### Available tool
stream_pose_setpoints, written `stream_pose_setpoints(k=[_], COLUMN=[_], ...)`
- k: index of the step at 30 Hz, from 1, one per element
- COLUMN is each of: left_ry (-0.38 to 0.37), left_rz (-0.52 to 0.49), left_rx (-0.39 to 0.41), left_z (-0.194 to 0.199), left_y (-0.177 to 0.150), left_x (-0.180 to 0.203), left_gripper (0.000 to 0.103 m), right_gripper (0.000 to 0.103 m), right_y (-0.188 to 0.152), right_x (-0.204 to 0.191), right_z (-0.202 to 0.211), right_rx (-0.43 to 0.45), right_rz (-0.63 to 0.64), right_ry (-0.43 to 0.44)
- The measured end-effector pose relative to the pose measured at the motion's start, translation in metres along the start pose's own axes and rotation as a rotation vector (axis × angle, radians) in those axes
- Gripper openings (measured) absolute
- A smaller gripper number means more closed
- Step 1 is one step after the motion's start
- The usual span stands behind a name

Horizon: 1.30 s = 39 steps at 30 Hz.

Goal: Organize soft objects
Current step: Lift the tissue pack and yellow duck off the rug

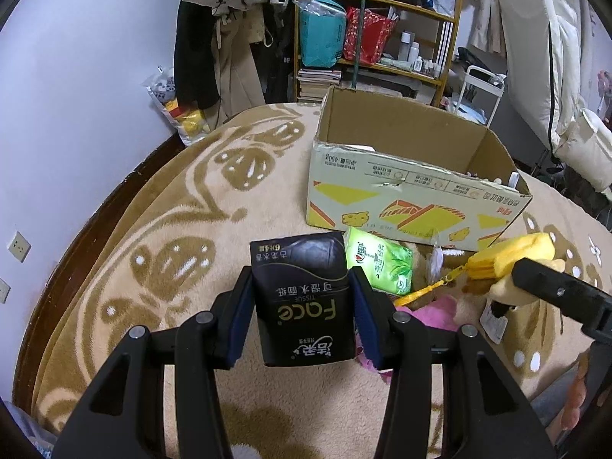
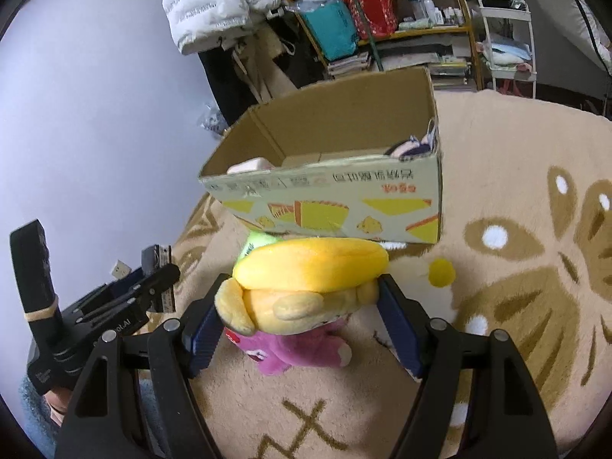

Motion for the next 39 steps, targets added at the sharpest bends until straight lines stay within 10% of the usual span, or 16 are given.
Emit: stream_pose_setpoints(k=[39], left_ry=[0.023], left_rz=[-0.019], left_rx=[0.011], left_z=[-0.004], left_y=[0.003], left_x=[0.005], left_gripper=[0.047], right_gripper=[0.096], right_y=[0.008], right_x=[0.028], right_z=[-0.059], right_rx=[-0.067], right_rz=[-0.100], right_ry=[-0.087])
Point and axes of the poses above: each gripper's, at about its wrist camera, not at the fingertips, and z roughly against the way its jaws point, x to its right, y to its top, the point moved 3 cm from there along -z, roughly the way its jaws point, and after that the axes turned 15 degrees about -z, right-handed, at the moved point
